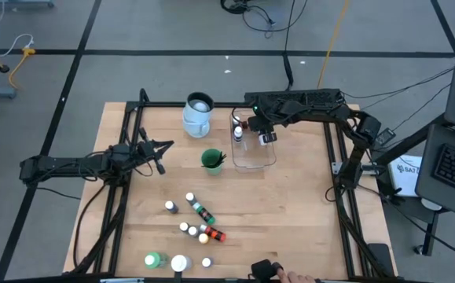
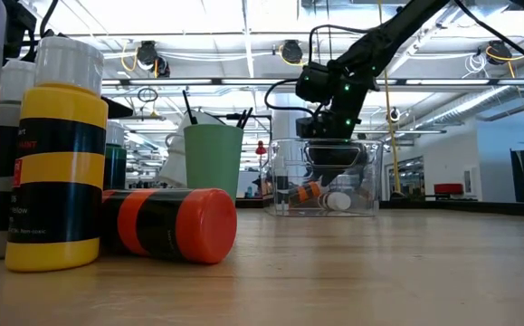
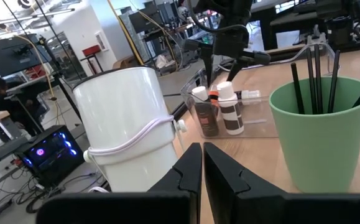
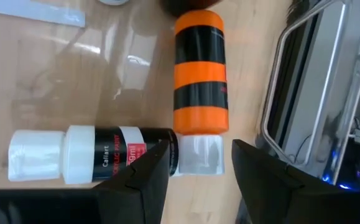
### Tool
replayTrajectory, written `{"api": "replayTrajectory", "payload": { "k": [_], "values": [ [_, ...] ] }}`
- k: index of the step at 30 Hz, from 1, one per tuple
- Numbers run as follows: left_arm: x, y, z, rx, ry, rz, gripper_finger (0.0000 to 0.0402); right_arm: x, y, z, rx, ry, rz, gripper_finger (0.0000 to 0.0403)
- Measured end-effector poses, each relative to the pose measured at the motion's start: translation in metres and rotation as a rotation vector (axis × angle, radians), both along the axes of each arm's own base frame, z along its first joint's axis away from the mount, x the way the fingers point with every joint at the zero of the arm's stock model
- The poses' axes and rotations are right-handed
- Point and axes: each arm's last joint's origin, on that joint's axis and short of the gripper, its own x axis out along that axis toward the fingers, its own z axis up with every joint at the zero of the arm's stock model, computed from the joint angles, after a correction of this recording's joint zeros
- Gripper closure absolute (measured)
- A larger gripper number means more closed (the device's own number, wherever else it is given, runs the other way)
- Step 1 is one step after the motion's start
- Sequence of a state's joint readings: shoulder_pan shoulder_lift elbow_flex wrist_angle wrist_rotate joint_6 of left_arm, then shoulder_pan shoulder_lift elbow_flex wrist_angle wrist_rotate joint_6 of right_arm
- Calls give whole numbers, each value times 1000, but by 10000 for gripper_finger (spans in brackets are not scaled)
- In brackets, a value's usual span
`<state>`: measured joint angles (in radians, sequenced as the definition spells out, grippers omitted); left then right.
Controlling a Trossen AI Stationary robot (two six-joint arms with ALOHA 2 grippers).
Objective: Pick & Place Paint Supplies
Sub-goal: Adjust the small black paint bottle in the transparent bin
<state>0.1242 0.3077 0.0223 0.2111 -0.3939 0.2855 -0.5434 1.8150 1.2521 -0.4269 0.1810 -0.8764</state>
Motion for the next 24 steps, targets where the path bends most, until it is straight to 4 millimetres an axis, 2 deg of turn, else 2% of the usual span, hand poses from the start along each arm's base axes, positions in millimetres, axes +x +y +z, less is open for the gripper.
{"api": "replayTrajectory", "payload": {
  "k": [24],
  "values": [
    [0,0,0,2,-1,0,380,-4,-7,-2,65,-48,-13,234]
  ]
}}
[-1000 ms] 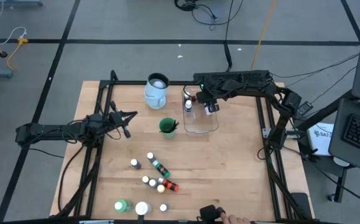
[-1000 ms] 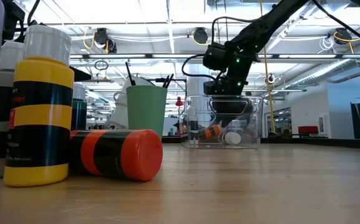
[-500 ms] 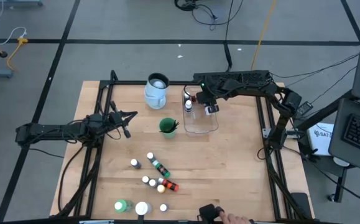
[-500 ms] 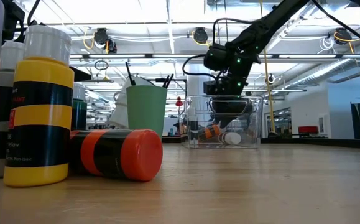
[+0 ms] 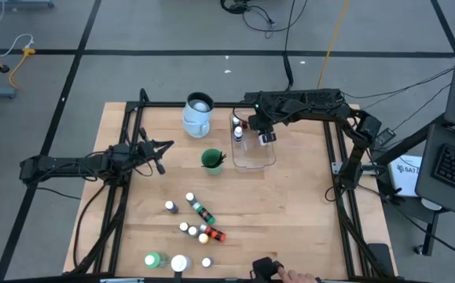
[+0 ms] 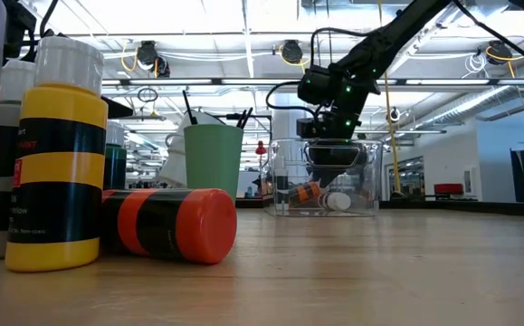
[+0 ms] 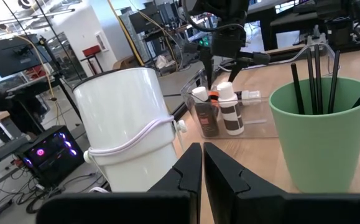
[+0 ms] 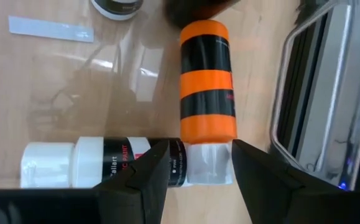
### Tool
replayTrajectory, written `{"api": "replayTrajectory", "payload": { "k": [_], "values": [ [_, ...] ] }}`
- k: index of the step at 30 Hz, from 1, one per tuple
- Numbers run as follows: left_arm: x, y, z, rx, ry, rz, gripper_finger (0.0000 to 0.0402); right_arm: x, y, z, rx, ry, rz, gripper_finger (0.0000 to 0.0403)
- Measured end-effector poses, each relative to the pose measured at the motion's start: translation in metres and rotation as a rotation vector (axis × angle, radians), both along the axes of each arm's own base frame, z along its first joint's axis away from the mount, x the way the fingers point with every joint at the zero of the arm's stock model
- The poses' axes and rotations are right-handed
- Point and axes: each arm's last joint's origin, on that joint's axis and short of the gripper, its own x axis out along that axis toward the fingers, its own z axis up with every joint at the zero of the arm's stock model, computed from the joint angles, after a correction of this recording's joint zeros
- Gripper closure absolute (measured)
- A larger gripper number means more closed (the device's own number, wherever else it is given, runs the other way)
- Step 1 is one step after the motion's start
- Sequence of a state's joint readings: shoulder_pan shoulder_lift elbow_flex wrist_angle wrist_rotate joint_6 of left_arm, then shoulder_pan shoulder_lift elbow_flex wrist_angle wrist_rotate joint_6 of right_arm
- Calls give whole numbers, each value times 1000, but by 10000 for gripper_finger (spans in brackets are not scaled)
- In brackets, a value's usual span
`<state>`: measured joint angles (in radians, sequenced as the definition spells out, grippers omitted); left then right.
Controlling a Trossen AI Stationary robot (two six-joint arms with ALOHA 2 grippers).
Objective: Pick & Place Paint Supplies
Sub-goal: Adjust the small black paint bottle in the transparent bin
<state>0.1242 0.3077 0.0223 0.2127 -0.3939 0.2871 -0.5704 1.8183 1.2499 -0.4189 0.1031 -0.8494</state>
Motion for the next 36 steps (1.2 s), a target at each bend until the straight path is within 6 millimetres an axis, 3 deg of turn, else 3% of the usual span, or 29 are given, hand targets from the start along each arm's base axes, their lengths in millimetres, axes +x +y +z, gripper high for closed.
{"api": "replayTrajectory", "payload": {
  "k": [11,20,23,30,36],
  "values": [
    [0,0,0,-1,-2,0,380,-3,-7,-10,7,43,-27,244],
    [0,0,0,-2,-2,0,380,4,-2,-20,-117,148,-17,362],
    [0,0,0,-1,-2,0,380,8,5,-11,-198,155,-14,396],
    [0,0,0,-3,-1,0,380,18,32,10,-332,129,-24,401],
    [0,0,0,6,5,-1,380,20,53,49,-253,-116,-31,400]
  ]
}}
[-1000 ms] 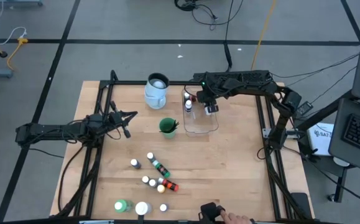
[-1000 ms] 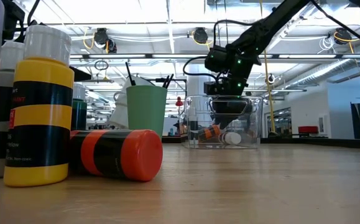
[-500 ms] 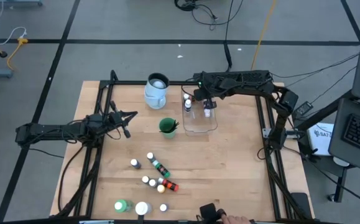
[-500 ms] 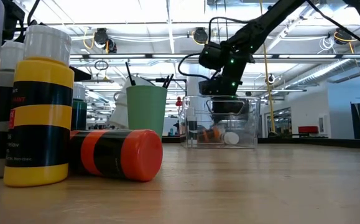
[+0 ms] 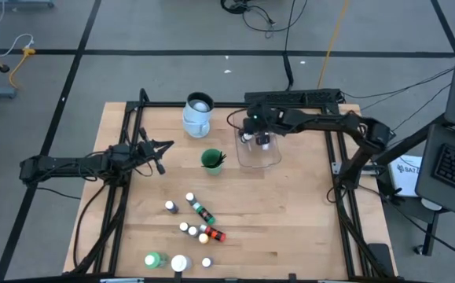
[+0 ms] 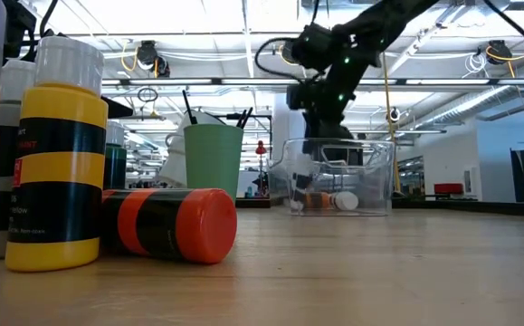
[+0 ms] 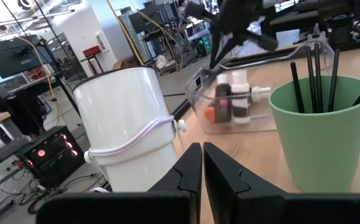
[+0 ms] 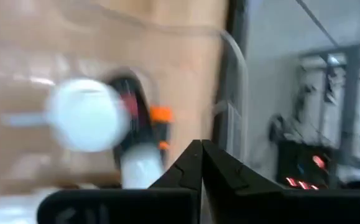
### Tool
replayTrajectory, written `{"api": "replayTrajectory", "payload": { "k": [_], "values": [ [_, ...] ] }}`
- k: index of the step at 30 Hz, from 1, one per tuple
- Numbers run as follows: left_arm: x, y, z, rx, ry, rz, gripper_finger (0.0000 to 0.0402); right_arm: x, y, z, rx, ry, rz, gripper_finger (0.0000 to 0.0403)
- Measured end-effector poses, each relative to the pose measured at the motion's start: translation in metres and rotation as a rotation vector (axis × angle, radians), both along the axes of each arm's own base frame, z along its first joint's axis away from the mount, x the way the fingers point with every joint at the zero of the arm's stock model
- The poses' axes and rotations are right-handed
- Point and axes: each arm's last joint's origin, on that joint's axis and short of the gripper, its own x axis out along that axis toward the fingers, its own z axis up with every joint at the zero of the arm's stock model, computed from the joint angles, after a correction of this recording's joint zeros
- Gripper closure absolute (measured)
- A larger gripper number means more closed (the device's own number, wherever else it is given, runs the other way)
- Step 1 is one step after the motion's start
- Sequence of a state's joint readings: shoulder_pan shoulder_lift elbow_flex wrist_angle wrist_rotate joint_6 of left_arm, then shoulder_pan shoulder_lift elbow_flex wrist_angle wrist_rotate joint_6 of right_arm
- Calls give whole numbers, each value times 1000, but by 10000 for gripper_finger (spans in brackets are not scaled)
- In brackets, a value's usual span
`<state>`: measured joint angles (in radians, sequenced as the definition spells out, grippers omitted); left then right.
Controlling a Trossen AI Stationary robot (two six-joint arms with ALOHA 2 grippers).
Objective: Pick & Place Paint Supplies
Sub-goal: Adjust the small black paint bottle in the transparent bin
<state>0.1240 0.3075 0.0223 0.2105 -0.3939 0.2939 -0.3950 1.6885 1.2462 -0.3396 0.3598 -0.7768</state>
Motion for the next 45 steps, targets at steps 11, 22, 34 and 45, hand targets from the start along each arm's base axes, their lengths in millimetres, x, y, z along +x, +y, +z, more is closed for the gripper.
{"api": "replayTrajectory", "payload": {
  "k": [11,22,34,45],
  "values": [
    [0,0,0,9,1,12,380,-20,41,60,85,-245,39,402],
    [0,1,0,12,5,34,380,-54,61,70,529,-528,373,403],
    [0,1,0,13,6,31,380,-112,61,28,744,-908,482,403],
    [0,1,0,13,5,29,380,-134,71,-9,718,-1057,576,403]
  ]
}}
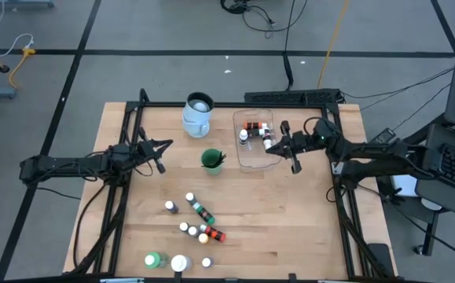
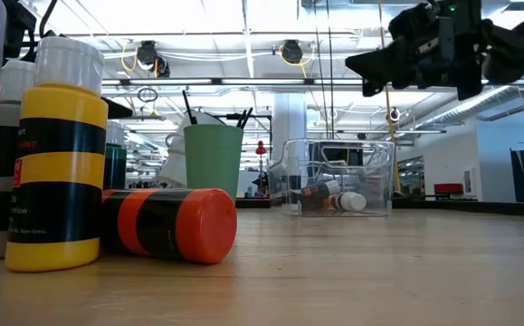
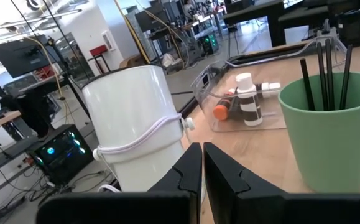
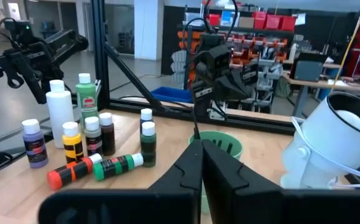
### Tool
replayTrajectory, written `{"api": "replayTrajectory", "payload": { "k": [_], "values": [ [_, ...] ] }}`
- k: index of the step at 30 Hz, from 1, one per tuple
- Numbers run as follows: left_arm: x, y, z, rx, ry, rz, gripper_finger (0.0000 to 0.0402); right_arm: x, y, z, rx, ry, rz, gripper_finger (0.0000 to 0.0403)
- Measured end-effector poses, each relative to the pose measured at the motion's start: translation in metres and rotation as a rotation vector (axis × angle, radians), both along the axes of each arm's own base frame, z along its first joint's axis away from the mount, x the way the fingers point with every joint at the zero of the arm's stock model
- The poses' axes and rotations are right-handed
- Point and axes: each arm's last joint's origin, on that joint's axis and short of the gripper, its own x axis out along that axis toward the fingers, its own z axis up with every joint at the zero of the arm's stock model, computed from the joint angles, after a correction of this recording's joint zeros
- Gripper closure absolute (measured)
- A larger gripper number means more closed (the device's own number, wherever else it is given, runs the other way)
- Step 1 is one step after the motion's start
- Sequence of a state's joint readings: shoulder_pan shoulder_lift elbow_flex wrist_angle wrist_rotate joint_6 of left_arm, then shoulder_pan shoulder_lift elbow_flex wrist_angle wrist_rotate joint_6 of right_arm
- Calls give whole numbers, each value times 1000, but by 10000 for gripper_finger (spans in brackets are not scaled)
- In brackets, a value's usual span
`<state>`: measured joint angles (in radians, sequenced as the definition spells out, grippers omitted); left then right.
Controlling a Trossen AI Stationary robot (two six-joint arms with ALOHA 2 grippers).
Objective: Pick & Place Paint Supplies
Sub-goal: Adjust the small black paint bottle in the transparent bin
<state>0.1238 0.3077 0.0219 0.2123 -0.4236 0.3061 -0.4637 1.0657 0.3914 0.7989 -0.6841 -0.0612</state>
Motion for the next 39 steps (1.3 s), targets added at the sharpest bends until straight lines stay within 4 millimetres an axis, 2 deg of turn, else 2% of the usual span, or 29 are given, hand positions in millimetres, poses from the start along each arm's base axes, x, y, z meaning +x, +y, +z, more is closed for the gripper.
{"api": "replayTrajectory", "payload": {
  "k": [11,15,24,27,30,34,39],
  "values": [
    [0,0,0,1,0,0,380,-12,6,-22,-3,1,-3,403],
    [0,0,0,1,0,1,380,-15,7,-22,-24,-44,-12,403],
    [0,0,0,0,0,0,380,-15,-2,-20,-103,-71,-320,403],
    [0,0,0,1,0,1,380,-9,-11,-18,-87,28,-396,403],
    [0,0,0,1,-1,0,380,2,-21,-8,-54,213,-446,403],
    [0,0,0,1,0,1,380,14,-34,16,-122,502,-567,403],
    [0,0,0,1,-1,1,380,30,-57,49,-159,737,-588,403]
  ]
}}
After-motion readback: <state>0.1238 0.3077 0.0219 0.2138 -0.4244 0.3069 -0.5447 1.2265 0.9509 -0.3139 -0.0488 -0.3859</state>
